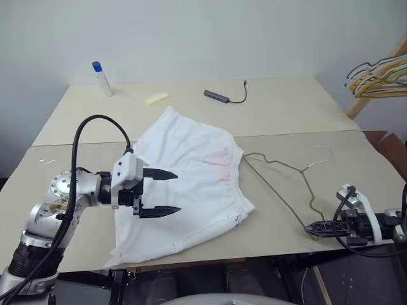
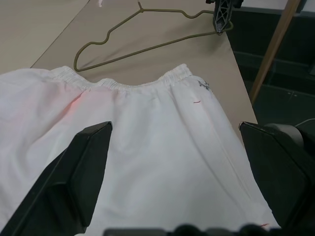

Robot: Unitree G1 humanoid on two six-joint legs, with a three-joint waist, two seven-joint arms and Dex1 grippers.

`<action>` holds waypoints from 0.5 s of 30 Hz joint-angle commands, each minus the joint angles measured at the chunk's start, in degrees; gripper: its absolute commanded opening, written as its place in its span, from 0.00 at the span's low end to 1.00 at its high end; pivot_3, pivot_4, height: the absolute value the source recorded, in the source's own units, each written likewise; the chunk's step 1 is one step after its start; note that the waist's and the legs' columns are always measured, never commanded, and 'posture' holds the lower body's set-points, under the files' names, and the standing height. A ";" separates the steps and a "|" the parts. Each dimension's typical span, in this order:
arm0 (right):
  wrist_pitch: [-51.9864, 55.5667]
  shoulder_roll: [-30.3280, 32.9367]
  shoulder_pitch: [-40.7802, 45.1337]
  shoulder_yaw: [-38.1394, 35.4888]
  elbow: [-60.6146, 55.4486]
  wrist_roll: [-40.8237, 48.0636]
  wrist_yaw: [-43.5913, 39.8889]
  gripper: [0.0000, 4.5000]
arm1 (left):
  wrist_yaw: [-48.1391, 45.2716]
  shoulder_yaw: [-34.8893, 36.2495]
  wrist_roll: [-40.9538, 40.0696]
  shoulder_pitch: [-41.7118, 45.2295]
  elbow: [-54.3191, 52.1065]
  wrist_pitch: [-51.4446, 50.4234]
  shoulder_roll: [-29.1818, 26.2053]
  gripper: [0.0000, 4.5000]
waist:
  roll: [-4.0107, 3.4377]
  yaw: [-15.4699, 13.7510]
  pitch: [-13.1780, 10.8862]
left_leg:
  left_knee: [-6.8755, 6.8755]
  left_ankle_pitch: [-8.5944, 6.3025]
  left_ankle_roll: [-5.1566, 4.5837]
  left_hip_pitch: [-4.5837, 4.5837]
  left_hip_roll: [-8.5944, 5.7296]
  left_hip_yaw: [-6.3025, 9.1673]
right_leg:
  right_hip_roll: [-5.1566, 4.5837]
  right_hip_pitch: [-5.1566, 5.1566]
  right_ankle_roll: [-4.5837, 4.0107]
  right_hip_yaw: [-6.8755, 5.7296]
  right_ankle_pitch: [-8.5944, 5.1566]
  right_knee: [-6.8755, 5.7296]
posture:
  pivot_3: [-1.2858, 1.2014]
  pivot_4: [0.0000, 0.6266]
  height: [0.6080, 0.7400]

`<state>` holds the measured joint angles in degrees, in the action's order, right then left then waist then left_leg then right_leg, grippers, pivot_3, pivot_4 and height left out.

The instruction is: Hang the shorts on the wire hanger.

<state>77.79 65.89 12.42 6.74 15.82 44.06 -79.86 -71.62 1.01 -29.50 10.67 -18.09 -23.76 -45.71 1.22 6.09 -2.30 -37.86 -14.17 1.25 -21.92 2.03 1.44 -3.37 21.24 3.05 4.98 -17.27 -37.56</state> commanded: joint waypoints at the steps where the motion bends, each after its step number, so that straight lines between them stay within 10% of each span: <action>1: -0.99 -1.62 0.94 0.16 -0.25 -0.45 -0.39 0.00 | 0.29 0.08 0.09 0.77 -0.77 1.11 -0.31 0.99 | 0.01 -0.11 0.01 | 0.00 0.00 0.00 0.01 0.00 0.00 | 0.00 0.00 0.00 0.00 0.00 0.00 | 0.49 0.00 1.00; 15: -4.23 -1.85 1.35 0.76 -1.19 -0.87 -4.35 0.00 | 0.61 -0.08 1.01 0.47 -0.21 1.83 -0.30 0.99 | -0.01 -0.62 0.01 | 0.00 0.00 0.00 0.01 -0.01 -0.02 | 0.00 0.00 0.00 0.03 0.00 0.00 | 0.49 0.00 1.00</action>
<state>74.82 62.90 13.08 8.19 15.80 42.82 -82.02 -71.20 0.84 -28.78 10.68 -17.93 -23.44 -45.71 1.21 5.46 -2.29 -37.86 -14.17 1.25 -21.91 2.02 1.42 -3.38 21.23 3.05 5.01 -17.26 -37.57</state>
